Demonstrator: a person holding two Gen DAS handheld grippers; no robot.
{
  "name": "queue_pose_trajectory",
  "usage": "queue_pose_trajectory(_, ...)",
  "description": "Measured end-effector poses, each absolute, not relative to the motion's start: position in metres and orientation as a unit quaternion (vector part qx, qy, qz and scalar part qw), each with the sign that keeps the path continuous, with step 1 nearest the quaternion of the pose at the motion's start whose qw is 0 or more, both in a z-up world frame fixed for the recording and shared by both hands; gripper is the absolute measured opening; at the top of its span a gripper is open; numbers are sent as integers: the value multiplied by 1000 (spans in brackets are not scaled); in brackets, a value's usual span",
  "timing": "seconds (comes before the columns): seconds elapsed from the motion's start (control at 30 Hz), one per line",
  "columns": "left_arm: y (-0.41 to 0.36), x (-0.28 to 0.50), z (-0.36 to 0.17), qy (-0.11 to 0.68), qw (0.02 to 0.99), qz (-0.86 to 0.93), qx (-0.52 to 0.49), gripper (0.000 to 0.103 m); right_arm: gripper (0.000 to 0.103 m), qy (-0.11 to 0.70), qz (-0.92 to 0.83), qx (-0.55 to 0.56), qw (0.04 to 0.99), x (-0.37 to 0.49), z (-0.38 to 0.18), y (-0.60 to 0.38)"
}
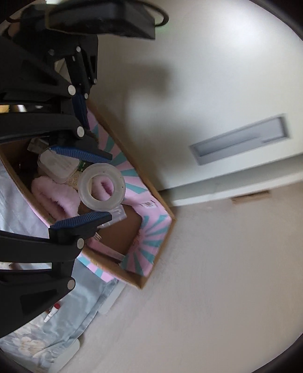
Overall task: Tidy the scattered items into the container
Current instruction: 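Carry the hair tie and tape roll into the striped box and release both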
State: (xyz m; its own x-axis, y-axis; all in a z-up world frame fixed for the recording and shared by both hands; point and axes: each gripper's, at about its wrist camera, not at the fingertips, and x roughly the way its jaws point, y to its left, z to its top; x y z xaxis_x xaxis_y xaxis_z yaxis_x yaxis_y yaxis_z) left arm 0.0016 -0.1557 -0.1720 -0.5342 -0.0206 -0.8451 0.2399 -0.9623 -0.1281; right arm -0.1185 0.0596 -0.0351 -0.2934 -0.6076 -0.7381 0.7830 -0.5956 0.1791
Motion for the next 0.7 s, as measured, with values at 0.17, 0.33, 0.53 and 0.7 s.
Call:
queue_pose_trajectory(0.17,-157,14,-159,107,81,-883,449,98,61,88,-800,406,432,-118,-35,63)
queue_pose_trajectory(0.33,-160,9,-160,114,71,-877,461,98,77,29,-812,398,427,-127,-21,90)
queue_pose_trajectory(0.53,-150,6,-151,103,51,-883,454,98,77,34,-850,364,379,-141,-2,142)
queue_pose_trajectory(0.7,-128,-4,-133,80,22,-895,439,98,77,76,-873,350,331,-154,4,193)
